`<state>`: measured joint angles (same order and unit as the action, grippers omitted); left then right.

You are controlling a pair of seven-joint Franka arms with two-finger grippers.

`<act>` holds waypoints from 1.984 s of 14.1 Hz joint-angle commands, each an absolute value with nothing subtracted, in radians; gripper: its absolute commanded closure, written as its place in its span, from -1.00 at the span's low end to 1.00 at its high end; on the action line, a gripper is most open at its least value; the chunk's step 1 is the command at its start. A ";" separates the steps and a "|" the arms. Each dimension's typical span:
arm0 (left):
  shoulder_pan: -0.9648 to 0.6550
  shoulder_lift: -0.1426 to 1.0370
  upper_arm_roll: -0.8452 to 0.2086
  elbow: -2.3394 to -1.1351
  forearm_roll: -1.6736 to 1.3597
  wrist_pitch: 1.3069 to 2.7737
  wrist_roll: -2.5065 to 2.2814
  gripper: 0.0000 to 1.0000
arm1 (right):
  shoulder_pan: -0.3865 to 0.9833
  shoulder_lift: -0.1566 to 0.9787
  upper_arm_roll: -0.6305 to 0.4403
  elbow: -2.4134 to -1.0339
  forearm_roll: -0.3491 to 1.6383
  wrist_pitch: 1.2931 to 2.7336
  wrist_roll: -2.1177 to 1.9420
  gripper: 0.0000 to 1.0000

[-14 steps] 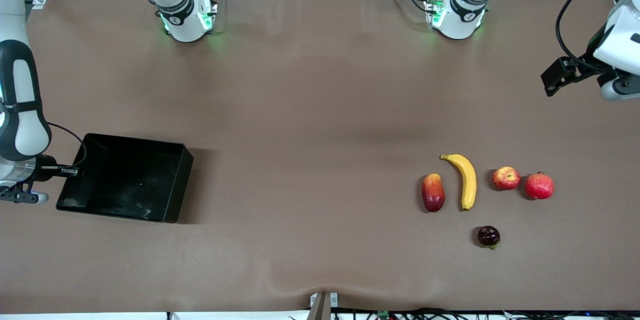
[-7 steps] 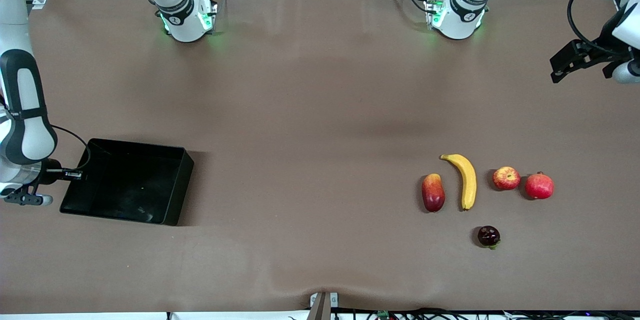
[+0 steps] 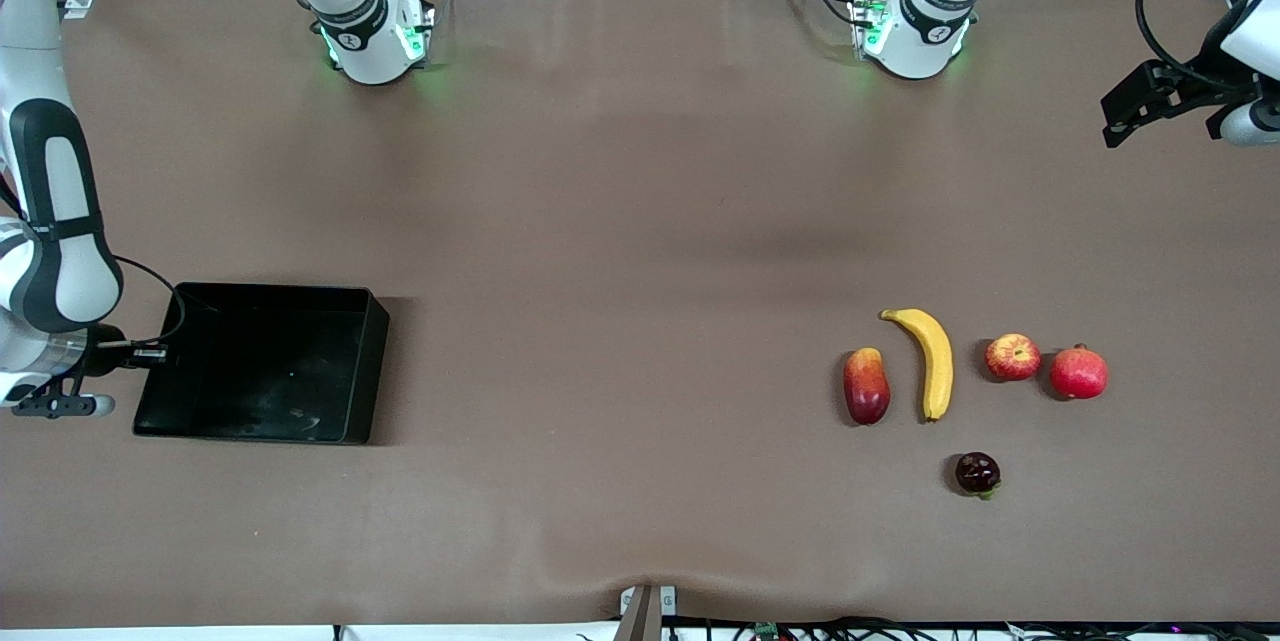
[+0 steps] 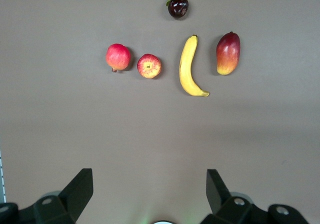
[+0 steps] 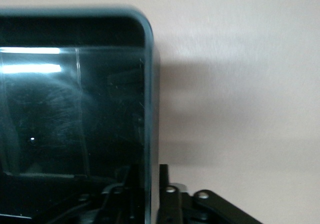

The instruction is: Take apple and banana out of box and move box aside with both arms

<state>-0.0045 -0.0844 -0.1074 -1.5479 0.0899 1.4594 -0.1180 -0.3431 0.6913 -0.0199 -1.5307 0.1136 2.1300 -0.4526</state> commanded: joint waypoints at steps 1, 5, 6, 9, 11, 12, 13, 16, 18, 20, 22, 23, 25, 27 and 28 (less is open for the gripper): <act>-0.006 -0.140 -0.094 -1.612 0.075 1.463 -0.100 -1.00 | -0.328 0.670 -0.012 -1.447 0.101 2.093 -0.500 -1.00; -0.005 -0.152 -0.074 -1.617 0.075 1.463 -0.094 -1.00 | -0.220 0.513 -0.017 -1.434 0.094 2.005 -0.477 -1.00; -0.005 -0.153 -0.066 -1.618 0.074 1.463 -0.078 -1.00 | -0.181 0.473 -0.018 -1.439 0.078 1.973 -0.439 -1.00; -0.006 -0.153 -0.060 -1.618 0.074 1.463 -0.063 -1.00 | -0.131 0.373 -0.014 -1.466 0.035 1.844 -0.309 -1.00; -0.006 -0.153 -0.060 -1.618 0.074 1.463 -0.063 -1.00 | -0.106 0.271 -0.012 -1.534 0.035 1.795 -0.238 -1.00; -0.006 -0.153 -0.060 -1.618 0.074 1.463 -0.063 -1.00 | -0.092 0.218 -0.012 -1.570 0.035 1.778 -0.220 -1.00; -0.006 -0.153 -0.063 -1.617 0.072 1.462 -0.063 -1.00 | -0.083 0.169 -0.012 -1.600 0.035 1.760 -0.201 -1.00; -0.005 -0.143 -0.064 -1.606 0.074 1.462 -0.063 -1.00 | -0.062 0.074 -0.011 -1.614 0.035 1.636 -0.079 -1.00; -0.005 -0.135 -0.061 -1.585 0.074 1.462 -0.060 -1.00 | -0.058 0.040 -0.012 -1.614 0.037 1.599 -0.051 -1.00; -0.008 -0.130 -0.061 -1.582 0.074 1.463 -0.061 -1.00 | -0.051 0.008 -0.012 -1.615 0.035 1.573 -0.022 -1.00; -0.008 -0.129 -0.063 -1.582 0.074 1.462 -0.061 -1.00 | -0.022 -0.029 -0.017 -1.618 0.035 1.525 0.061 -1.00; -0.008 -0.129 -0.064 -1.582 0.072 1.462 -0.058 -1.00 | -0.009 -0.040 -0.017 -1.621 0.035 1.511 0.095 -1.00; -0.015 -0.129 -0.069 -1.583 0.057 1.462 -0.060 -1.00 | 0.005 -0.048 -0.021 -1.621 0.035 1.502 0.100 -1.00; -0.018 -0.126 -0.071 -1.582 0.048 1.462 -0.060 -1.00 | 0.023 -0.063 -0.037 -1.621 0.032 1.496 0.098 -1.00; -0.018 -0.121 -0.071 -1.582 0.048 1.462 -0.061 -1.00 | 0.028 -0.069 -0.041 -1.621 0.031 1.487 0.098 -1.00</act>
<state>-0.0160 -0.1270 -0.0725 -1.5924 0.0656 1.4626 -0.0772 -0.0001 -0.0282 -0.0170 -1.5901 0.0503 1.4948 0.0795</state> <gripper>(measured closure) 0.000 0.000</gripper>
